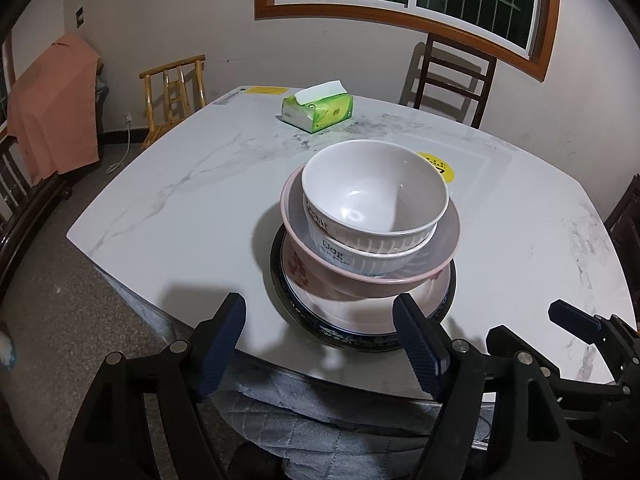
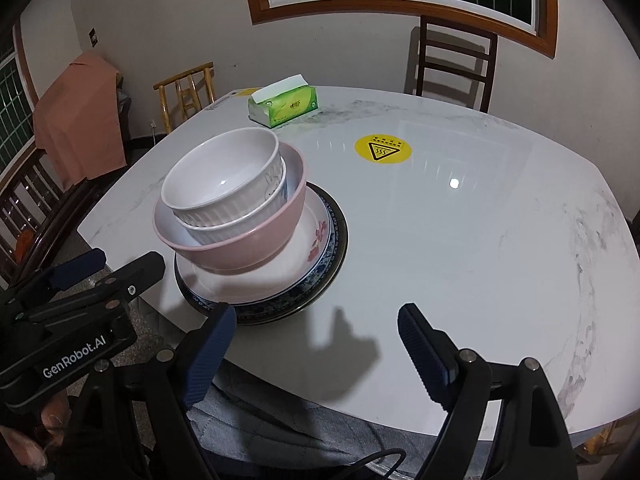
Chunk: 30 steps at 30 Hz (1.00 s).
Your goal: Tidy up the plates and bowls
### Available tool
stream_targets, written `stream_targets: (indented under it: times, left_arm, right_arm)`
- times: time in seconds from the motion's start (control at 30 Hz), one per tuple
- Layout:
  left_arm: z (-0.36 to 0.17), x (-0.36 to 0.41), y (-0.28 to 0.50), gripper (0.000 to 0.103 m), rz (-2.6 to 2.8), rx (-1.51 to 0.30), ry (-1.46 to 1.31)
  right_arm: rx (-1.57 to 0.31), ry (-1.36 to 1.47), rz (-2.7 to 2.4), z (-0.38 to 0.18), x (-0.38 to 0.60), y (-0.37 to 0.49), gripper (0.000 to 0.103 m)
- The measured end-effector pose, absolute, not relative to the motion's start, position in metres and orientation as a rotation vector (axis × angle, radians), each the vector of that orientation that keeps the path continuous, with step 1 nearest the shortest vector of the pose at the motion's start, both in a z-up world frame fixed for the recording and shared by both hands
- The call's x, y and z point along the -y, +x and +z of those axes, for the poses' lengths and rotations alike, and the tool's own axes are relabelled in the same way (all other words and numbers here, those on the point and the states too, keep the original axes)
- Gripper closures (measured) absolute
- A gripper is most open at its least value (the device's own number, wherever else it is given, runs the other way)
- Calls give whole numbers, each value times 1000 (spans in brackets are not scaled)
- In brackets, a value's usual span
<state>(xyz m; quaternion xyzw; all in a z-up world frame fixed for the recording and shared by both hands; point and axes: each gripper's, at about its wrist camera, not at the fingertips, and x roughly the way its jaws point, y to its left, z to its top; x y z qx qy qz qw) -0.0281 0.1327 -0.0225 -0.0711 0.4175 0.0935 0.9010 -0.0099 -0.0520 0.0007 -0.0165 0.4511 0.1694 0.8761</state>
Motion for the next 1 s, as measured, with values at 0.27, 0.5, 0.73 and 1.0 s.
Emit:
stream_targets:
  times: [0.27,0.5,0.73,1.0]
  left_arm:
    - [-26,-133,-27,30,203,-879,-148]
    - [-27,-135,-28,30,205,-882,-151]
    - [-27,-134,-27,30,206,-882,-153]
    - [-26,-134,-28,30,204,-886,-150]
  right_arm:
    - [-946,-29,356,-2,52,-10,18]
    - [-947,-28,358,-2,51,-11,18]
    - [-945,-26,359,-1,50,-13,18]
    - [-945,-24,360,-2,50,-13,18]
